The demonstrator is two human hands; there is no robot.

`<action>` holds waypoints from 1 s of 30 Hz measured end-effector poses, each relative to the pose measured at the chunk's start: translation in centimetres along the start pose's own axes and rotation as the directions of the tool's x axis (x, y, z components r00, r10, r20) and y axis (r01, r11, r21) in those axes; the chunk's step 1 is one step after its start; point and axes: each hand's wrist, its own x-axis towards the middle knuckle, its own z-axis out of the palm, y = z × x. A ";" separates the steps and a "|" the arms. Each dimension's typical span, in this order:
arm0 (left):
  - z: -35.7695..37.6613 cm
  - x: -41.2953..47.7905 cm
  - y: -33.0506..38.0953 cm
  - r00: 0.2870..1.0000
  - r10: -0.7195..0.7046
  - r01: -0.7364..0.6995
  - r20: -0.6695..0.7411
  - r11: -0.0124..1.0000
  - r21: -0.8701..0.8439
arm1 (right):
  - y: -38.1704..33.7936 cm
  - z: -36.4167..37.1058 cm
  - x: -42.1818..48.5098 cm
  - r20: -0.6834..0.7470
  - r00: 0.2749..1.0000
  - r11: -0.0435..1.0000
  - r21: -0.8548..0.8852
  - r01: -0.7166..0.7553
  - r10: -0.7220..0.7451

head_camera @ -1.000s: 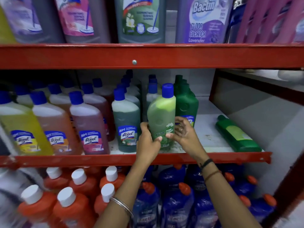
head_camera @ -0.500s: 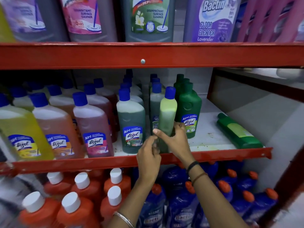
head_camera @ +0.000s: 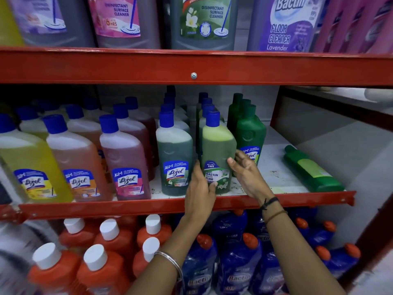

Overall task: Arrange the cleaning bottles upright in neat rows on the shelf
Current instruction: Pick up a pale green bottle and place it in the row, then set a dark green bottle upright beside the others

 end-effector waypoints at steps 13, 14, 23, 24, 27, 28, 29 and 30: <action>1.7 -0.9 3.8 0.767 0.333 -0.440 -0.548 0.895 -0.073 | -2.3 -3.9 -2.1 -0.181 0.966 0.927 -0.360 0.111 -0.186; 2.2 -0.6 5.2 0.774 0.352 -0.483 -0.527 0.865 -0.132 | -3.1 -5.6 -2.5 -0.207 0.955 0.912 -0.393 0.116 -0.211; 17.8 4.7 13.2 0.929 0.048 0.044 0.367 0.971 -0.236 | -2.8 -22.3 -2.1 -0.528 0.847 0.506 -0.717 -0.479 0.054; 19.0 5.0 13.6 0.900 -0.009 0.098 0.436 0.978 -0.182 | -2.4 -23.0 -2.1 -0.539 0.835 0.495 -0.698 -0.518 0.112; 21.2 5.4 14.3 0.856 -0.114 0.215 0.504 0.966 -0.146 | -1.2 -24.5 -2.0 -0.551 0.812 0.638 -0.558 -0.530 0.194; 21.7 5.4 14.4 0.852 -0.147 0.264 0.502 0.950 -0.169 | -0.9 -24.7 -2.0 -0.563 0.803 0.712 -0.482 -0.511 0.195; 22.2 5.4 14.3 0.852 -0.177 0.310 0.493 0.929 -0.203 | -0.7 -24.8 -1.9 -0.579 0.790 0.772 -0.404 -0.492 0.201; 22.6 5.4 14.3 0.860 -0.196 0.343 0.471 0.906 -0.248 | -0.4 -25.0 -1.9 -0.591 0.779 0.814 -0.335 -0.474 0.211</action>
